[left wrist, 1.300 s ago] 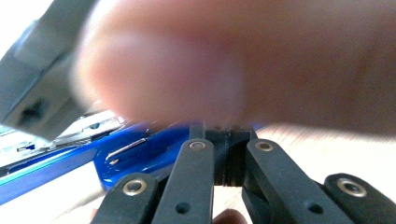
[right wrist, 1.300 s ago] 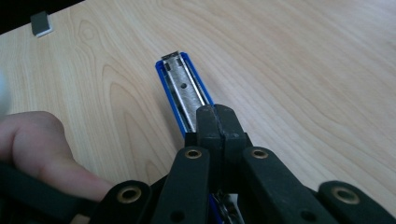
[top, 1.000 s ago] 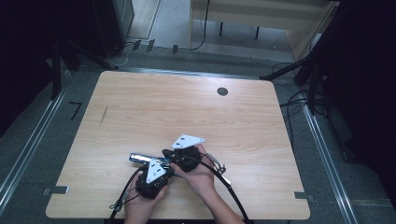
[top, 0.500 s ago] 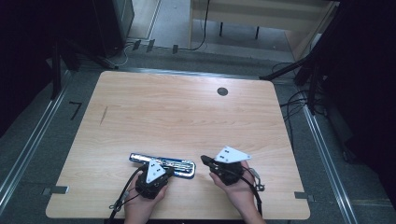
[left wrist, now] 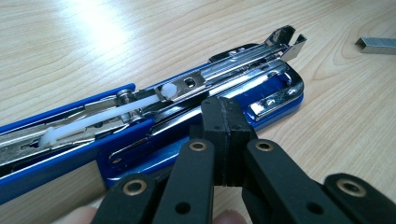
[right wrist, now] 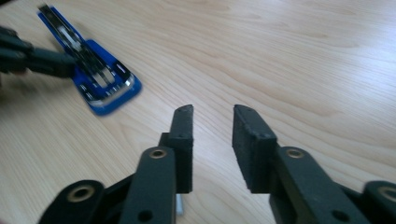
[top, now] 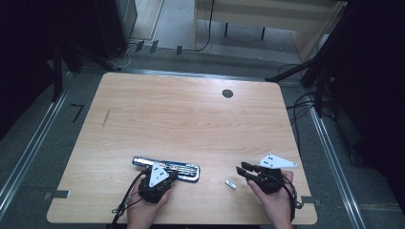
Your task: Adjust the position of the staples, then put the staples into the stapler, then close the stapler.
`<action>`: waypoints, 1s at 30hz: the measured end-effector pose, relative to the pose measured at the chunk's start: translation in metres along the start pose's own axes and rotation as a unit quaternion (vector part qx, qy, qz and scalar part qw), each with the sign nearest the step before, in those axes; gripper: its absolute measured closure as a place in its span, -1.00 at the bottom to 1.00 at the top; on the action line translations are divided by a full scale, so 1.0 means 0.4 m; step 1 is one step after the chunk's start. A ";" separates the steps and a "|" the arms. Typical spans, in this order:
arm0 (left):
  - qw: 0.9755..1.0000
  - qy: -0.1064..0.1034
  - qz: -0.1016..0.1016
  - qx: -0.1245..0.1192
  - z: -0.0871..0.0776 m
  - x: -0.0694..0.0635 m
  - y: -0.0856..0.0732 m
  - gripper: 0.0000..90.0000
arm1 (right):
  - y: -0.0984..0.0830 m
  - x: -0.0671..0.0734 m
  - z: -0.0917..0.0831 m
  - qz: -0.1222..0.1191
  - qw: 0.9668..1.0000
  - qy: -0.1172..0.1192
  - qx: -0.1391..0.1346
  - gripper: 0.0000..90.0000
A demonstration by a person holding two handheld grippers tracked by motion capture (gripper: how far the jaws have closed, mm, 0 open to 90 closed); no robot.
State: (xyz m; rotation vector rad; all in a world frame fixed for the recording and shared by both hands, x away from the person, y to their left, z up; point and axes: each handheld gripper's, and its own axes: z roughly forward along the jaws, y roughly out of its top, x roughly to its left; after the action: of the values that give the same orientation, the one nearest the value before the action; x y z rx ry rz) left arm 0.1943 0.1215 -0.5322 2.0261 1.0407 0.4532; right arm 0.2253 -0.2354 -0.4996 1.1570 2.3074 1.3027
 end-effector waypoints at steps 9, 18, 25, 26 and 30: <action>1.000 0.001 0.001 0.000 0.000 -0.001 0.000 1.00 | -0.041 -0.025 0.001 -0.074 0.997 -0.013 0.026 0.29; 1.000 -0.002 -0.003 -0.001 0.001 0.002 0.000 1.00 | -0.024 -0.006 0.006 -0.054 0.997 0.009 0.045 0.15; 1.000 0.001 0.001 0.001 -0.001 0.000 0.000 1.00 | -0.023 -0.010 -0.007 -0.048 0.995 0.060 0.056 -0.10; 1.000 0.001 0.001 0.001 -0.001 0.000 0.000 1.00 | -0.025 -0.010 -0.006 -0.055 0.995 0.058 0.063 -0.10; 1.000 0.000 0.000 0.000 -0.001 0.000 -0.001 1.00 | -0.028 -0.012 -0.001 -0.058 0.994 0.052 0.079 0.15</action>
State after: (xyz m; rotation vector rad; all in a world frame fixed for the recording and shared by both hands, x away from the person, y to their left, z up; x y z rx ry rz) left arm 0.1941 0.1219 -0.5322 2.0264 1.0406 0.4546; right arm 0.2222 -0.2424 -0.5093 1.0036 2.5518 1.1837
